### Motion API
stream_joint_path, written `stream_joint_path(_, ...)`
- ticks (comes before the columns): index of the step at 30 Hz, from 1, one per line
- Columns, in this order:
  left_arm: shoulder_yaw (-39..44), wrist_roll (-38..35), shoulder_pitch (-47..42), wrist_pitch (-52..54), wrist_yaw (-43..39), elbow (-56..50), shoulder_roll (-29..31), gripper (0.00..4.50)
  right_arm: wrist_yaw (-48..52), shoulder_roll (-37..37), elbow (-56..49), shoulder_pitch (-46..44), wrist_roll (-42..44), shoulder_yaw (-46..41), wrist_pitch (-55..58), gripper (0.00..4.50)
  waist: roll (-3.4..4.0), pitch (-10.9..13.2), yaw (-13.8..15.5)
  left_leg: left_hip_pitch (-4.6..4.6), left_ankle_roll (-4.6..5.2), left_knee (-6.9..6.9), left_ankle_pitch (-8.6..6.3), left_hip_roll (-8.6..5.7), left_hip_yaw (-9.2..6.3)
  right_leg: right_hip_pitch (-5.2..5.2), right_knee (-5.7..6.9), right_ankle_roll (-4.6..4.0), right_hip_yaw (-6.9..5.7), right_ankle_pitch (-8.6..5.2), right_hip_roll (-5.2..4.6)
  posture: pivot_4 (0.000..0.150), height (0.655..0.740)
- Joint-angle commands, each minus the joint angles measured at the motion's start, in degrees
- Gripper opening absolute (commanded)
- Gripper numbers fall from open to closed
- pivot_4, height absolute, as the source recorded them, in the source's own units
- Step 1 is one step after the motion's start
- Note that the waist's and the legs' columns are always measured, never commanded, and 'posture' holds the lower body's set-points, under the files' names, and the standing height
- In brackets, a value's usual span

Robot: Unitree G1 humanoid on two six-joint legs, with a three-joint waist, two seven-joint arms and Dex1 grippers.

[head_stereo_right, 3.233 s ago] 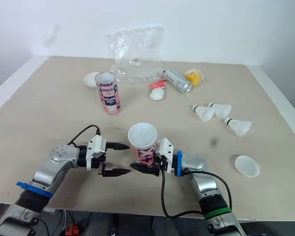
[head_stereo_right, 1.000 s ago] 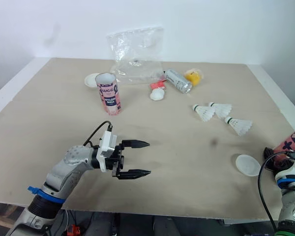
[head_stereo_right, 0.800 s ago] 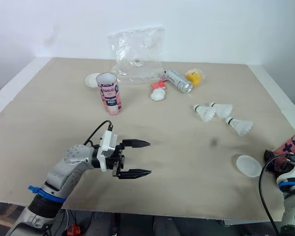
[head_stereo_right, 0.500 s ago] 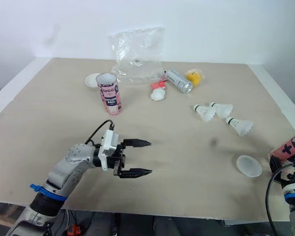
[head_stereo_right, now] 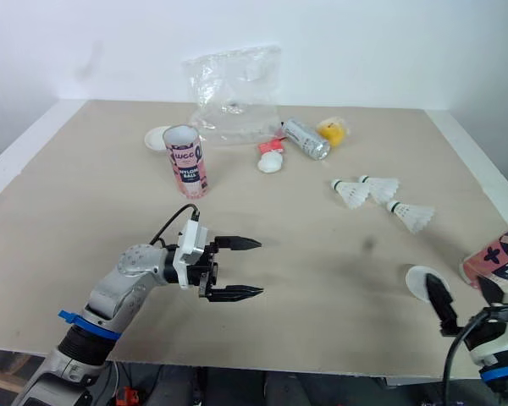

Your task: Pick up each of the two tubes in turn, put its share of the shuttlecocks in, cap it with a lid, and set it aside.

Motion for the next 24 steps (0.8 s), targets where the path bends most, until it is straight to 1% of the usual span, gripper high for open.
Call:
stream_joint_path(1, 1.03, 0.69, -1.07, -1.6, 1.13, -0.25, -0.3, 4.5, 7.85, -4.51, -0.58, -1.44, -1.65, 4.0, -2.6, 4.41, -0.04, 0.02, 0.01, 0.0, 0.0, 0.0, 0.0, 0.0, 0.01, 0.0, 0.0, 0.0, 0.0, 0.0, -0.01, 0.15, 0.74)
stream_joint_path(3, 1.29, 1.92, -1.15, -2.2, 2.64, 0.21, -0.34, 4.5, 14.5, -8.82, 3.22, -6.72, -3.82, 9.8, -4.82, 4.41, -0.13, 0.08, -0.07, -0.02, 0.0, 0.0, 0.0, -0.01, 0.04, 0.01, -0.01, 0.0, 0.0, 0.0, -0.01, 0.15, 0.74)
stream_joint_path(4, 1.37, 2.27, -1.21, -2.37, 3.11, 0.39, -0.42, 4.5, 16.29, -9.93, 4.67, -8.58, -4.28, 11.35, -5.57, 4.41, -0.19, 0.11, -0.11, -0.01, 0.0, 0.0, 0.0, 0.02, 0.1, 0.03, -0.01, -0.03, 0.01, 0.02, -0.01, 0.15, 0.74)
stream_joint_path(6, 1.68, 3.24, -1.29, -2.53, 4.59, 0.66, -0.47, 4.5, 20.19, -11.96, 8.23, -13.06, -4.93, 14.39, -6.95, 4.41, -0.31, 0.19, 0.02, 0.03, 0.02, -0.01, 0.01, 0.02, 0.1, 0.04, -0.01, -0.07, 0.0, 0.06, 0.01, 0.15, 0.74)
stream_joint_path(8, 2.3, 4.92, -1.3, -1.35, 7.57, 1.02, -0.09, 4.5, 23.86, -13.33, 12.56, -21.25, -4.33, 18.93, -6.34, 4.41, -0.37, 0.22, 0.28, 0.0, 0.03, -0.04, 0.02, 0.0, 0.0, 0.06, -0.01, -0.06, -0.05, 0.05, 0.05, 0.15, 0.74)
stream_joint_path(10, 2.97, 5.89, -1.22, -0.05, 10.46, 1.24, -0.08, 4.5, 26.89, -13.84, 14.36, -27.01, -3.44, 22.48, -5.15, 4.41, -0.39, 0.37, 0.11, 0.02, 0.02, -0.05, 0.02, 0.01, -0.05, 0.11, -0.01, -0.07, -0.07, 0.02, 0.12, 0.15, 0.74)
stream_joint_path(13, 5.07, 6.67, -0.43, 0.91, 16.04, 0.48, -1.04, 4.5, 31.36, -13.15, 18.63, -35.67, -5.54, 28.63, -6.32, 4.41, -0.43, 0.4, 0.11, -0.05, 0.02, -0.08, 0.03, -0.03, -0.11, 0.13, -0.01, 0.0, -0.07, 0.0, 0.13, 0.15, 0.74)
stream_joint_path(16, 6.49, 8.75, 0.86, 1.3, 22.22, -0.5, -1.95, 4.5, 34.57, -11.83, 23.47, -41.71, -7.02, 32.79, -7.68, 4.41, -0.43, 0.41, 0.22, -0.06, 0.02, -0.14, 0.02, -0.05, -0.19, 0.16, 0.0, 0.3, -0.07, 0.06, 0.17, 0.15, 0.74)
stream_joint_path(18, 7.92, 10.5, 2.04, 1.52, 27.77, -1.09, -2.97, 4.5, 36.5, -10.72, 27.65, -45.25, -8.99, 35.28, -10.21, 4.41, -0.45, 0.42, 0.5, -0.08, 0.01, -0.2, 0.02, -0.12, -0.31, 0.19, 0.0, 0.27, -0.11, 0.04, 0.16, 0.15, 0.74)
stream_joint_path(20, 8.94, 11.45, 2.78, 1.81, 31.42, -1.57, -3.75, 4.5, 37.62, -9.89, 30.54, -47.69, -10.33, 36.61, -11.93, 4.41, -0.46, 0.43, 0.67, -0.09, -0.02, -0.22, 0.0, -0.13, -0.3, 0.19, -0.01, 0.26, -0.11, 0.05, 0.15, 0.15, 0.74)
stream_joint_path(24, 11.92, 13.62, 2.9, 2.68, 39.24, 0.07, -5.06, 4.5, 36.85, -6.72, 37.03, -54.54, -13.31, 38.65, -15.12, 4.41, -0.44, 0.45, 0.62, -0.08, -0.05, -0.21, 0.02, -0.13, -0.32, 0.18, 0.0, 0.3, -0.13, 0.08, 0.16, 0.15, 0.74)
